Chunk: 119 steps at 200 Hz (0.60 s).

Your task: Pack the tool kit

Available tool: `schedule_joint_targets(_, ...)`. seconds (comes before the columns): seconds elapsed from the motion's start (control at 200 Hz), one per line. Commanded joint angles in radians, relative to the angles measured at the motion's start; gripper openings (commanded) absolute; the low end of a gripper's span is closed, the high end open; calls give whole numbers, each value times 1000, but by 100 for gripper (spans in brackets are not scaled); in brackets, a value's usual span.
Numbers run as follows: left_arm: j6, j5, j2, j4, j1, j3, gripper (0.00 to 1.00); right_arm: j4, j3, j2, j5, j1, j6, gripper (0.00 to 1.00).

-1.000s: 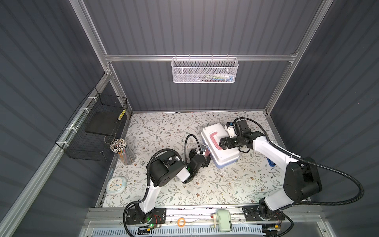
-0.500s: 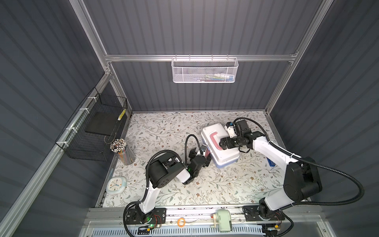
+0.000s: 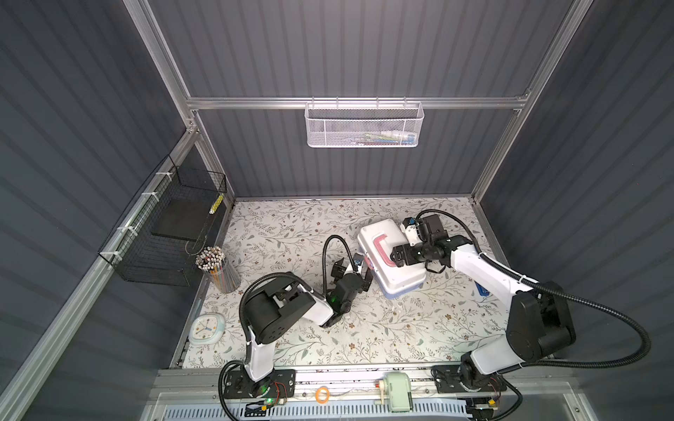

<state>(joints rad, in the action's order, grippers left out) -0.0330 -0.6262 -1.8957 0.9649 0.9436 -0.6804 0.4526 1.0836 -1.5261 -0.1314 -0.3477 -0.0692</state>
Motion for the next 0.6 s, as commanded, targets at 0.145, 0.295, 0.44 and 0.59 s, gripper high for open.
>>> schedule_joint_targets(0.145, 42, -14, 76, -57, 6, -10, 98, 127, -40, 50, 95, -5, 15, 95)
schedule_joint_targets(0.295, 52, -15, 94, -85, 6, -15, 98, 125, -33, 85, 126, -4, 24, 94)
schedule_joint_targets(0.44, 58, -16, 113, -114, 6, -25, 98, 127, -14, 101, 121, -5, 22, 90)
schedule_joint_targets(0.59, 59, -13, 124, -143, 5, -41, 98, 123, 22, 119, 108, -6, -2, 78)
